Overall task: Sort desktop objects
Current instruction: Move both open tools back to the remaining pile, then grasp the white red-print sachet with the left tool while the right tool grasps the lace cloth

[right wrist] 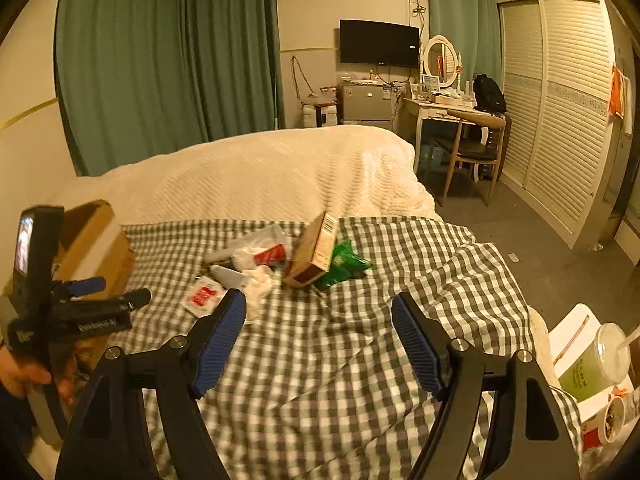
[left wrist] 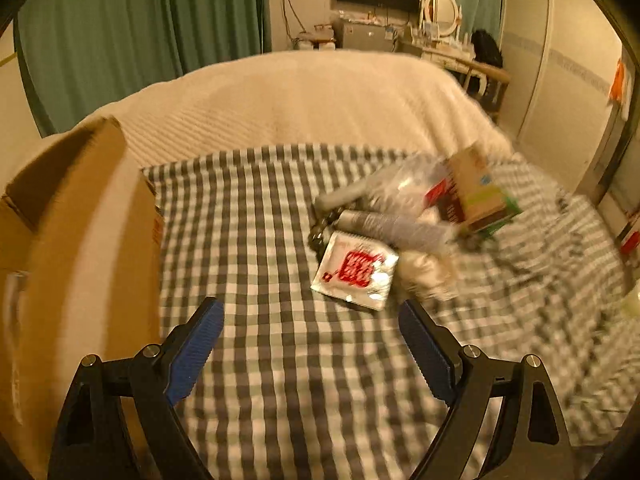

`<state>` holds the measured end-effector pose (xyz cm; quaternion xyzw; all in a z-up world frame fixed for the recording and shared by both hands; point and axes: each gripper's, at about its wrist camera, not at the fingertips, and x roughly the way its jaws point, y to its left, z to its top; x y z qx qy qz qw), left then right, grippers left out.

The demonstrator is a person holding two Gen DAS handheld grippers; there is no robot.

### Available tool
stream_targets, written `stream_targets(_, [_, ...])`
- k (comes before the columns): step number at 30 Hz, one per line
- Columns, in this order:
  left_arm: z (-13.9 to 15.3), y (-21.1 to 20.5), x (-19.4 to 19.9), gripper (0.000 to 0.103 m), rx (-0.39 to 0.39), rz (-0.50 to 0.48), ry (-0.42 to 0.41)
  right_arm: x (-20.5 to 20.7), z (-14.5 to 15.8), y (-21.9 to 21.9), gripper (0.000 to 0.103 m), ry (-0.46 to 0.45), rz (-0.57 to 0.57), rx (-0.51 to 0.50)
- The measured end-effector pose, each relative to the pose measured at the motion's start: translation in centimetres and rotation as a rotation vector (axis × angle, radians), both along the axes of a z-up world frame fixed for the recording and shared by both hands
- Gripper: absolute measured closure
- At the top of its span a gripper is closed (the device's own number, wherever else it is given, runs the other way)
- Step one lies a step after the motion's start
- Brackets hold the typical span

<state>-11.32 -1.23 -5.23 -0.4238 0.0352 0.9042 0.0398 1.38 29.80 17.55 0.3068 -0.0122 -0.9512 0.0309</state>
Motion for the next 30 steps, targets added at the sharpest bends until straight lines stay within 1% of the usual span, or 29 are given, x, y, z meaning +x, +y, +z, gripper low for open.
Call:
stream_targets(1, [-1.1, 0.0, -0.4, 0.011, -0.013, 0.011, -0.006, -0.3, -0.8, 0.3, 0.028, 0.001, -0.003, -0.009])
stream_targets(3, [-2.8, 0.1, -1.3, 0.011, -0.010, 0.010, -0.028, -0.6, -2.8, 0.9, 0.028, -0.020, -0.018, -0.052])
stream_targets(5, [-3.6, 0.2, -2.1, 0.011, 0.001, 0.006, -0.033, -1.5, -4.7, 1.0, 0.028, -0.064, -0.019, -0.095])
stream_targets(8, [-4.1, 0.7, -3.0, 0.011, 0.032, -0.034, -0.011, -3.1, -6.5, -0.2, 0.028, -0.106, 0.008, -0.059])
stream_targets(12, [-5.1, 1.7, -4.0, 0.011, 0.016, -0.085, -0.022, -4.9, -7.9, -1.8, 0.028, -0.129, 0.040, -0.059])
stream_targets(16, [-5.6, 2.2, -5.0, 0.011, 0.055, -0.120, -0.033, -6.5, -8.8, -2.7, 0.028, -0.152, 0.049, -0.113])
stream_targets(20, [-6.5, 2.5, -5.9, 0.012, 0.091, -0.156, -0.060, -7.6, -9.0, -4.0, 0.028, -0.153, 0.070, -0.108])
stream_targets(22, [-6.5, 2.2, -6.0, 0.026, 0.114, -0.160, -0.065, -8.2, -9.4, -4.5, 0.028, -0.161, 0.081, -0.113])
stream_targets(23, [-6.4, 2.0, -6.0, 0.044, 0.107, -0.151, -0.067, -8.4, -9.5, -4.8, 0.028, -0.166, 0.087, -0.117])
stream_targets(24, [-6.3, 1.9, -6.0, 0.057, 0.098, -0.144, -0.073, -8.7, -9.7, -5.0, 0.028, -0.173, 0.095, -0.117])
stream_targets(26, [-5.9, 1.2, -6.0, 0.067, 0.092, -0.136, -0.087, -9.4, -10.0, -5.6, 0.028, -0.182, 0.110, -0.116])
stream_targets(28, [-5.6, 0.8, -5.9, 0.072, 0.107, -0.119, -0.097, -10.2, -10.4, -6.2, 0.028, -0.190, 0.120, -0.114])
stream_targets(30, [-5.4, 0.4, -5.9, 0.085, 0.107, -0.091, -0.100, -11.0, -10.8, -6.6, 0.028, -0.194, 0.127, -0.120])
